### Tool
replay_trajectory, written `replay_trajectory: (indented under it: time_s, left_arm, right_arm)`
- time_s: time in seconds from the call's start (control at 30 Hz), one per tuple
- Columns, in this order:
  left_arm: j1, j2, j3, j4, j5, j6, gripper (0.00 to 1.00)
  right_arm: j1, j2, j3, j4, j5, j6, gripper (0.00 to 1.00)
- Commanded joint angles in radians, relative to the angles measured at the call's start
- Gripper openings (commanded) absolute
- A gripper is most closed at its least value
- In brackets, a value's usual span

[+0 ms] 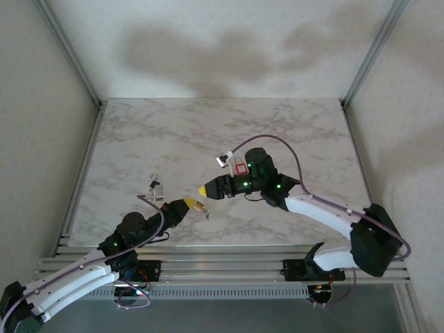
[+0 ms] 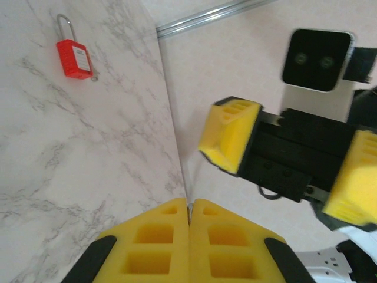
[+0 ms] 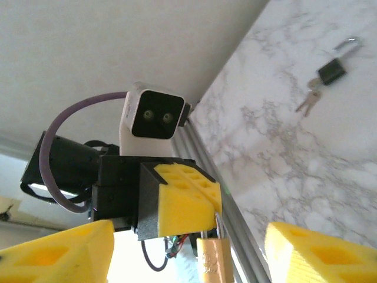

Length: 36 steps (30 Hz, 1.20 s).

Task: Lock with the key

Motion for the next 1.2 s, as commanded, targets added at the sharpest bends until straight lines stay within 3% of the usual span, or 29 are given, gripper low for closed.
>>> replay_trajectory:
  time_s: [0.0, 0.1, 0.27, 0.47, 0.63, 1.0, 1.17]
  left_arm:
    - [0.010, 0.034, -0.011, 0.060, -0.016, 0.003, 0.00]
    - [0.030, 0.096, -0.006, 0.105, -0.003, 0.025, 0.00]
    - [0.083, 0.243, 0.024, 0.207, 0.049, 0.058, 0.00]
    - [0.115, 0.325, 0.084, 0.250, 0.016, 0.112, 0.00]
    - [0.134, 0.373, 0.128, 0.276, 0.024, 0.145, 0.00]
    - [0.151, 0.526, 0.137, 0.477, 0.074, 0.080, 0.00]
    - [0.152, 0.559, 0.154, 0.515, 0.083, 0.066, 0.00]
  right_arm:
    - [-0.004, -0.095, 0.001, -0.162, 0.171, -0.104, 0.77]
    - [-0.005, -0.164, -0.011, -0.242, 0.333, -0.128, 0.98]
    - [-0.008, -0.263, -0.118, -0.197, 0.555, -0.097, 0.99]
    - [-0.007, -0.370, -0.316, 0.018, 0.675, -0.062, 0.99]
    - [-0.008, -0.420, -0.436, 0.143, 0.691, -0.049, 0.99]
    - [-0.007, -0.451, -0.482, 0.208, 0.688, -0.021, 0.99]
    - [-0.008, -0.468, -0.502, 0.253, 0.646, -0.009, 0.93]
